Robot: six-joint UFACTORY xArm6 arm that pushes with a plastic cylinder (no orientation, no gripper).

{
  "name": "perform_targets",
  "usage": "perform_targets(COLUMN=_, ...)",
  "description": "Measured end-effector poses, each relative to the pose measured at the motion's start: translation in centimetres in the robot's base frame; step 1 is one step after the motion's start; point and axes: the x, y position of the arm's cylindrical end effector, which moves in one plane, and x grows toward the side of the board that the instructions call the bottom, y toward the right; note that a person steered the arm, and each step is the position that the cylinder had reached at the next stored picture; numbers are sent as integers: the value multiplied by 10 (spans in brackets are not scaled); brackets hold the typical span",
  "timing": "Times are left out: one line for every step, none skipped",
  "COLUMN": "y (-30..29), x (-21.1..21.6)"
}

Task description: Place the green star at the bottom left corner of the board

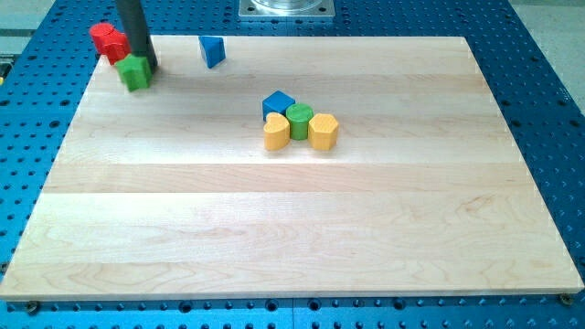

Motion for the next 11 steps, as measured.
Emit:
perform_targets(y=0, x=69)
perform_targets(y=0, x=137)
perform_targets(y=19, x=90)
perform_targets(y=2, x=47)
perform_targets(y=-35, x=73)
perform_targets(y=-40, x=77)
perform_targets(y=-24, x=127)
perform_targets(y=-2, x=196)
perform_targets(y=-2, x=197)
perform_targets(y=-17, x=167)
perform_targets(y=-35, x=238)
